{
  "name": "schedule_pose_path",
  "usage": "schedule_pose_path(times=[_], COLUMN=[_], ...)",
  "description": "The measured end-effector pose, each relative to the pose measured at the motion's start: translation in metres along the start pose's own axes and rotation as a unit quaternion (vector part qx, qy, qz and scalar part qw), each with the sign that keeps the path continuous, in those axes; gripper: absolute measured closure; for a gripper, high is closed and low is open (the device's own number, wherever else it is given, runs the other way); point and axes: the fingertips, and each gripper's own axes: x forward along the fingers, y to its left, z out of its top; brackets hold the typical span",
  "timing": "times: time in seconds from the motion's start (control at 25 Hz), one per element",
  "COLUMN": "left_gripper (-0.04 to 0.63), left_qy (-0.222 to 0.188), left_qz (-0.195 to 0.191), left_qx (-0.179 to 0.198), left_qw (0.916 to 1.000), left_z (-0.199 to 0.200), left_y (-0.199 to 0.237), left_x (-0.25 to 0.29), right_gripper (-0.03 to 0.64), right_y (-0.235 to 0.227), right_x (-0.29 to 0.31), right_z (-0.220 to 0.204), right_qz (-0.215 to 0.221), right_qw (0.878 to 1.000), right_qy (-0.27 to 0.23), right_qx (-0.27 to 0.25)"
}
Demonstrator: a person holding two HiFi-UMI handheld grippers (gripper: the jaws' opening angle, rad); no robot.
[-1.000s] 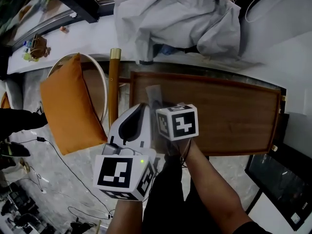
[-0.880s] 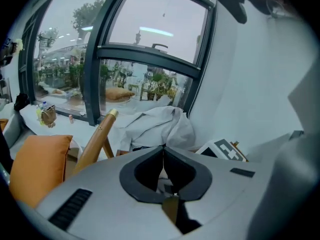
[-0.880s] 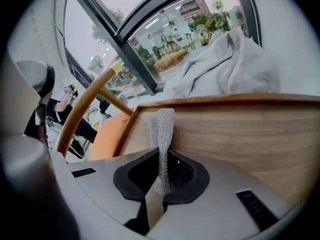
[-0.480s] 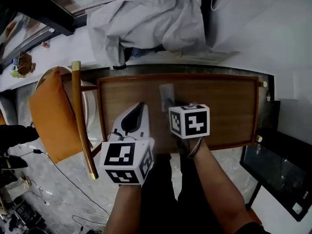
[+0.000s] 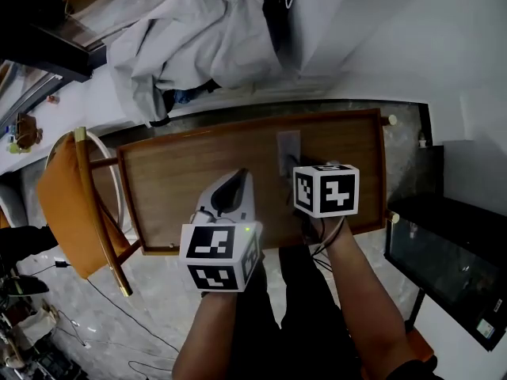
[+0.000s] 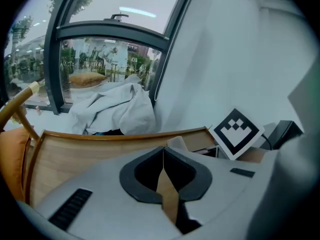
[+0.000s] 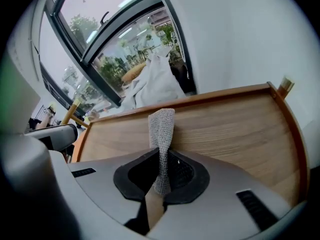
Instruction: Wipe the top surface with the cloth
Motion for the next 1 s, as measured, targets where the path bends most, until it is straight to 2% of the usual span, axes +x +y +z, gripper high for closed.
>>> schedule_pose_path(times=[0.6,0.8,1.0], left_gripper=[0.583,0.583,0.583], left_qy=[0.021,0.023,0.025], left_qz=[-0.043,-0.048,-0.048], left_qx=[0.027,0.033,0.03], left_qw=[0.9985,0.9981,0.9981], left_z=[0.006,0.008,0.004], left_y=[-0.094,-0.109,-0.116], left_x=[0.062,0.07,0.073], right_gripper=[0.58,0.58,0.58], right_y=[-0.115,-0.14,-0.159], right_x=[-0.047,-0.06,-0.075], right_z=[0.013,0.014,0.014], right_qz=[-0.043,-0.061,-0.101], right_qw=[0.998,0.996,0.991], right_qy=[-0.012,-0.015,-0.031], right_qx=[0.044,0.065,0.077])
